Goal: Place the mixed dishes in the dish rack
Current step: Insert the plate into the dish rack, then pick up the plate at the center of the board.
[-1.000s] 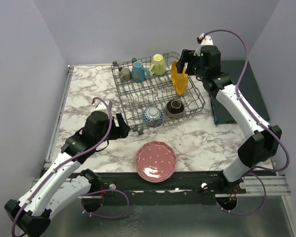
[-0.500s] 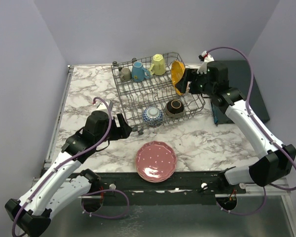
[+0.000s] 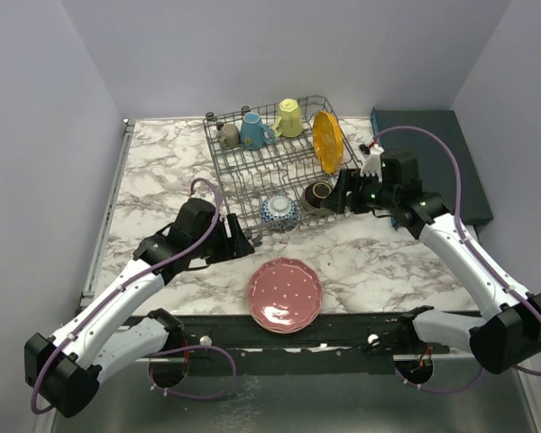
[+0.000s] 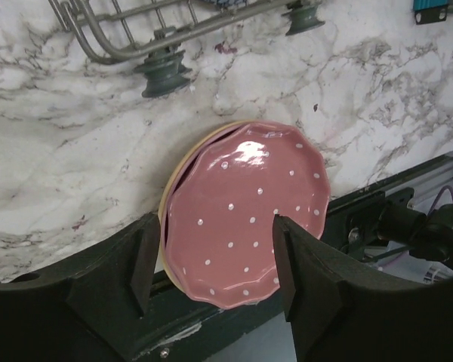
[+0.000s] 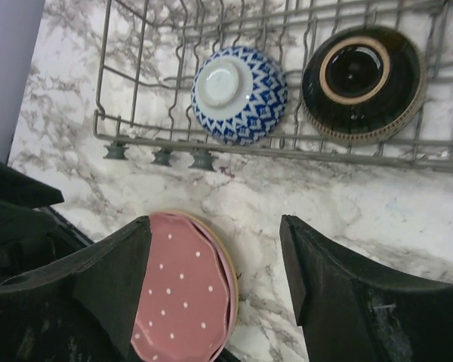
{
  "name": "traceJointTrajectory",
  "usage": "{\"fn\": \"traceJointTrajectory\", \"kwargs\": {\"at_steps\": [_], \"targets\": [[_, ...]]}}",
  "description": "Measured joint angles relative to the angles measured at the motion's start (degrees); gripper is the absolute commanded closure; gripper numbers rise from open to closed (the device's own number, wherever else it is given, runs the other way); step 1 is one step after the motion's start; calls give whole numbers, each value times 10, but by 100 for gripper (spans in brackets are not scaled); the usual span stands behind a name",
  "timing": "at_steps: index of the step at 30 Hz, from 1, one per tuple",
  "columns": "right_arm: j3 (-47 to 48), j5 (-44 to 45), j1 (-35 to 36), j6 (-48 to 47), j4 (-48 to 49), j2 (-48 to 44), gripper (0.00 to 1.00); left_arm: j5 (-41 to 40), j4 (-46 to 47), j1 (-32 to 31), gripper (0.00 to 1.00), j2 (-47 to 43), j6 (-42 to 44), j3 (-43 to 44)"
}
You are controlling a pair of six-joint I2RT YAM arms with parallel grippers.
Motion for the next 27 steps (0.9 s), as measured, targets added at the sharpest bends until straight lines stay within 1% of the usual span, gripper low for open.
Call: {"fn": "traceJointTrajectory", "kwargs": {"at_steps": [5,13,16,23,27], "targets": [[-58,-44,0,11,-2,-23,31,17,-3,-9,37,2,-31,-34],[-135,-100,8,35,4,-30,37,18,-2,-49,43,5,-95,-72],[-164,-112,28,49,12,-30,37,16,-2,-63,45,11,-115,-83],[-207,-118,82,81,38,-30,38,0,-2,-89,57,14,-150,-110],[-211,-115,108,94,46,-29,39,-10,5,-106,60,28,-163,-123]]}}
